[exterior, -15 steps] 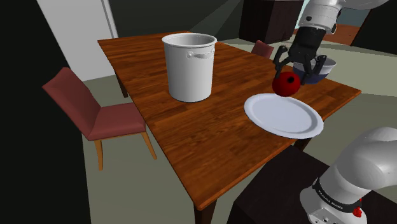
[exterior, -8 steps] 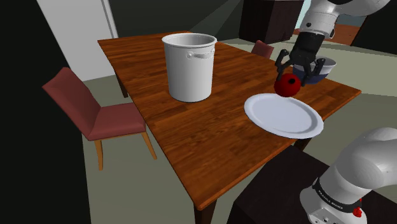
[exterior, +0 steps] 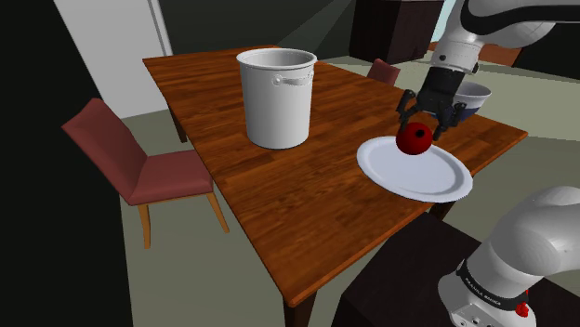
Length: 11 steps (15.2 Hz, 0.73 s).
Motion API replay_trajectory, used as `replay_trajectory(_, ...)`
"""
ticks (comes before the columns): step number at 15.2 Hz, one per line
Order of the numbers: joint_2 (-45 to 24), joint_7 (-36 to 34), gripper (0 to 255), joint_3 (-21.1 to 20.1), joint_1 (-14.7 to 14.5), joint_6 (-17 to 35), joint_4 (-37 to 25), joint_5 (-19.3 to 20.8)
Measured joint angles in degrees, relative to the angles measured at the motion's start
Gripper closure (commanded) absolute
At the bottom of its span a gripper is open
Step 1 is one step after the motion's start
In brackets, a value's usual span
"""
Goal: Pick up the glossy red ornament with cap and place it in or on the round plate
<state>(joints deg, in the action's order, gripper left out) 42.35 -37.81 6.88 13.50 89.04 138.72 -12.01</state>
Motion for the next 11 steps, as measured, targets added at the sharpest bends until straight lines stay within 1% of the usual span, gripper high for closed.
replay_trajectory(3,0.2,0.4,255,0.0,0.1,1.6,1.9,0.0)
replay_trajectory(8,0.3,0.5,255,0.0,0.1,2.0,2.3,0.0)
replay_trajectory(9,0.3,0.5,0,0.0,0.1,2.0,2.3,0.0)
replay_trajectory(11,0.3,0.5,0,0.0,0.1,2.0,2.3,0.0)
